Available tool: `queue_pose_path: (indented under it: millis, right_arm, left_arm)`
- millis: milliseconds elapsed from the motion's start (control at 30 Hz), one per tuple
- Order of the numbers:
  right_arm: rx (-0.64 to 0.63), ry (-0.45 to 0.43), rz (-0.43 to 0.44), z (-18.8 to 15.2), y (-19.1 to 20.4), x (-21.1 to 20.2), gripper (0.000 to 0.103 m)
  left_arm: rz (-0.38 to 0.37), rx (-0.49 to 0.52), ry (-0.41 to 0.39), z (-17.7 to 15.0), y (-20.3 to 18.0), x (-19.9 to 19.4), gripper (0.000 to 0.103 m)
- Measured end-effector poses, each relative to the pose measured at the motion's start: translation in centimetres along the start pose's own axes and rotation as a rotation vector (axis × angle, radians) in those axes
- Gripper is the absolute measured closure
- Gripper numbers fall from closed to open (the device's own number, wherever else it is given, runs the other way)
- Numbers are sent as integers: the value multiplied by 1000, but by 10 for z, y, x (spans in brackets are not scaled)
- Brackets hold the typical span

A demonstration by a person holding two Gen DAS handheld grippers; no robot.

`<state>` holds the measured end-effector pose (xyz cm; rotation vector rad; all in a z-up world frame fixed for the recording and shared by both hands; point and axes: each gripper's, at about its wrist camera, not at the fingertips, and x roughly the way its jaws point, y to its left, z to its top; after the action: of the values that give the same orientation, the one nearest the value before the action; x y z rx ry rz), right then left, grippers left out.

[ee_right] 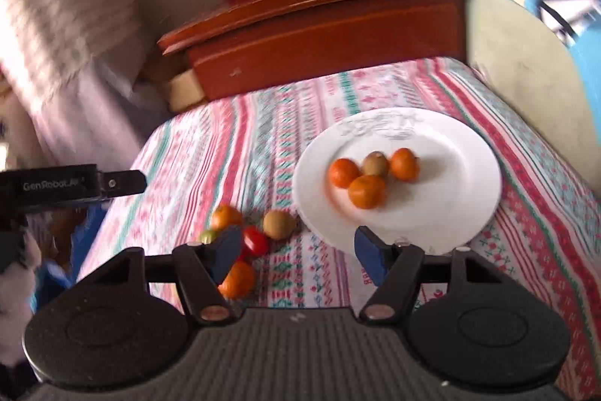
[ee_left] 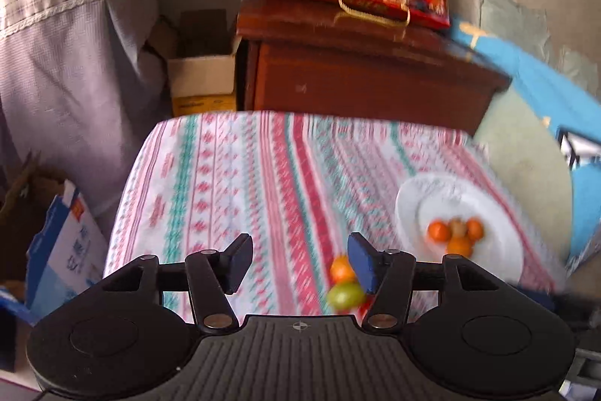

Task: Organize fruits
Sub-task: 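Pull both open tools back from the plate toward the fruit pile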

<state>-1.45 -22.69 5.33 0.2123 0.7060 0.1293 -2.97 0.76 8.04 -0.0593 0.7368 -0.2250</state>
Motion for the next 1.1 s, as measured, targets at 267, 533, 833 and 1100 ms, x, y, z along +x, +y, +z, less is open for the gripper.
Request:
queue_pose_path:
  millis: [267,533,833,1100]
  right_arm:
    - [-71,62,59,-20,17,10,48]
    - [-63,80,109,-23,25,20,65]
    - [-53,104,136,-23,27,40,72]
    - [-63,97,128,-23,25,41,75]
  left_arm:
    - [52,-8,59,-42,19,-12,48]
    - [16,8,110,-57,18,-4,52]
    - [-43,90,127,-70,2,-2,53]
    - [-126,138,142,-78,-13,1,53]
